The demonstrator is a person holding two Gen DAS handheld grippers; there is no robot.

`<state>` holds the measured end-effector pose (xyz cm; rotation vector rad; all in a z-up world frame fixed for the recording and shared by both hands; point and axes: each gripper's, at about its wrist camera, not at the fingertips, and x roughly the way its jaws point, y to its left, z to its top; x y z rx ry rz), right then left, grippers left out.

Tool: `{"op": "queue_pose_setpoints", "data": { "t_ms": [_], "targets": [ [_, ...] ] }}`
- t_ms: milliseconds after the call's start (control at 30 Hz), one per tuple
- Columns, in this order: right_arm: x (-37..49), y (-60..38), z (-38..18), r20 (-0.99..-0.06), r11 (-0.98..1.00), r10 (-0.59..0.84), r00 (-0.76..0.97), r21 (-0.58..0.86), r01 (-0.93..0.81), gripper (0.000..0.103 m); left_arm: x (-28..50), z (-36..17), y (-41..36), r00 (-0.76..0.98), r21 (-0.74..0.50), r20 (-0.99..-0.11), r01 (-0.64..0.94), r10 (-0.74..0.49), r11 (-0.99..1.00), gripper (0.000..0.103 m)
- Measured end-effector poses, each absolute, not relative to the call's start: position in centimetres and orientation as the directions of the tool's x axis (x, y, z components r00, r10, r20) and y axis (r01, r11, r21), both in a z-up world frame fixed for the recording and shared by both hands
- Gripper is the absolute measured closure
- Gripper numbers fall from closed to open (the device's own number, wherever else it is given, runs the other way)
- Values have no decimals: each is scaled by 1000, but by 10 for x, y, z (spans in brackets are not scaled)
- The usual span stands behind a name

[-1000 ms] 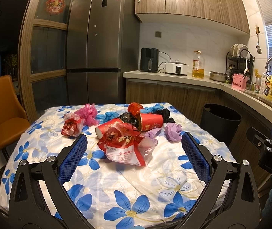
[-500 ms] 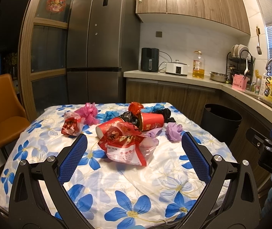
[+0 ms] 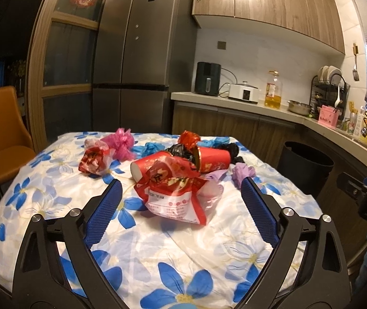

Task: Collect trash
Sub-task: 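Grasp the red-and-white printed bag with the left tool while the right tool grasps the purple bag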

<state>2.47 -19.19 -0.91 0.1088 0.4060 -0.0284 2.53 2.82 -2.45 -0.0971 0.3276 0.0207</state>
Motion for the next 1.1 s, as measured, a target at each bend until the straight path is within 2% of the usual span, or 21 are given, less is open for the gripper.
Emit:
{"op": "queue_pose_setpoints", "data": {
  "t_ms": [233, 333, 433, 500, 667, 767, 867, 1100],
  "targets": [
    [46, -192, -24, -401, 994, 28, 916, 104, 15, 5, 62, -46, 61, 942, -171, -335, -93, 31, 981, 26],
    [58, -189, -29, -394, 995, 51, 918, 102, -12, 5, 82, -52, 67, 934, -155, -354, -119, 57, 981, 30],
    [68, -187, -33, -385, 994, 71, 920, 100, -35, 5, 100, -59, 69, 922, -163, -385, -113, 42, 980, 39],
    [77, -185, -37, -383, 994, 86, 920, 99, -51, 6, 110, -65, 70, 912, -166, -410, -102, 26, 981, 51],
    [102, -180, -49, -398, 990, 121, 909, 110, -83, 13, 121, -74, 67, 900, -174, -435, -61, -21, 983, 71],
    [115, -177, -56, -411, 989, 134, 902, 115, -94, 25, 123, -78, 64, 897, -183, -437, -20, -63, 983, 83],
    [131, -175, -64, -437, 986, 148, 887, 131, -100, 31, 123, -80, 62, 897, -191, -435, 0, -84, 982, 91],
    [157, -167, -77, -457, 984, 172, 873, 126, -127, 46, 116, -73, 55, 906, -205, -411, 15, -101, 979, 96]
  ]
}}
